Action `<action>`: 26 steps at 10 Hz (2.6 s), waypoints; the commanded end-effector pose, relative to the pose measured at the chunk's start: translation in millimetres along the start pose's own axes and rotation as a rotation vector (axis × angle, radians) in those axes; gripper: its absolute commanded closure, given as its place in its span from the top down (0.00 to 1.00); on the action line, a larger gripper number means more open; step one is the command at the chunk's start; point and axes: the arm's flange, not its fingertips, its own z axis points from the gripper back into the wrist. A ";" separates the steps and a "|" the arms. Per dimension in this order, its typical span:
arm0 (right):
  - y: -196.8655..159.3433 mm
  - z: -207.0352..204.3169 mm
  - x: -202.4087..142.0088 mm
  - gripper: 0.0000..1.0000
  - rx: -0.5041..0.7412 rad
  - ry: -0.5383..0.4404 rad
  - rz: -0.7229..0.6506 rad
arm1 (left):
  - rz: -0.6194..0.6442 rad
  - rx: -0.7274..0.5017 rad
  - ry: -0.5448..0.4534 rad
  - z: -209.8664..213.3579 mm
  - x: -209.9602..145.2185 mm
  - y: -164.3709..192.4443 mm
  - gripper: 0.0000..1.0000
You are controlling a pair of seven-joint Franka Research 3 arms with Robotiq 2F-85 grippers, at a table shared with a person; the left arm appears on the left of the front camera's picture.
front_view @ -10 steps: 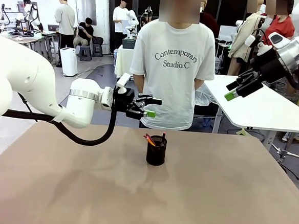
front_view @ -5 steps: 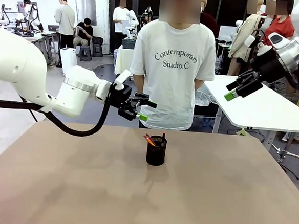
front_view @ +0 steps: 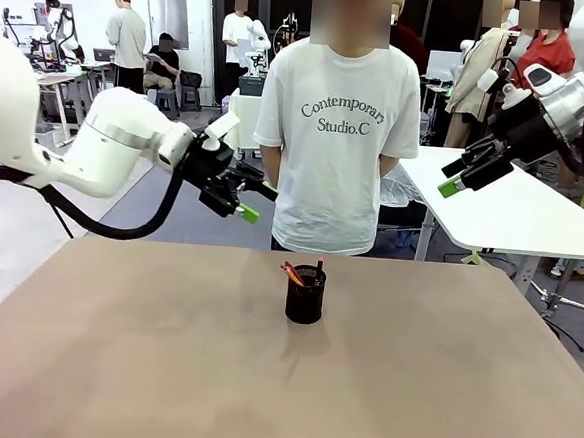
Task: Place the pens into the pen holder.
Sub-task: Pick up a writing instrument from the table and place it into the Pen holder.
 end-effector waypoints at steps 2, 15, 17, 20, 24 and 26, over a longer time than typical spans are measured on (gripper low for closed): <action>1.5 -1.1 1.5 1.00 -0.013 0.002 -0.004 | 0.108 0.068 0.159 21.1 8.6 -17.5 1.00; 1.5 -1.1 1.5 1.00 -0.013 0.002 -0.004 | 0.283 0.230 0.350 150.6 55.5 -35.6 1.00; 1.5 -1.1 1.5 1.00 -0.013 0.002 -0.004 | 0.290 0.238 0.405 156.1 60.1 -36.1 1.00; 1.5 -1.1 1.5 1.00 -0.013 0.002 -0.004 | 0.274 0.279 0.408 163.3 67.6 -45.1 1.00; 1.5 -1.1 1.5 1.00 -0.013 0.002 -0.004 | 0.260 0.267 0.402 164.5 67.6 -38.7 1.00; 1.5 -1.1 1.5 1.00 -0.013 0.002 -0.004 | 0.260 0.267 0.402 164.5 67.6 -38.7 1.00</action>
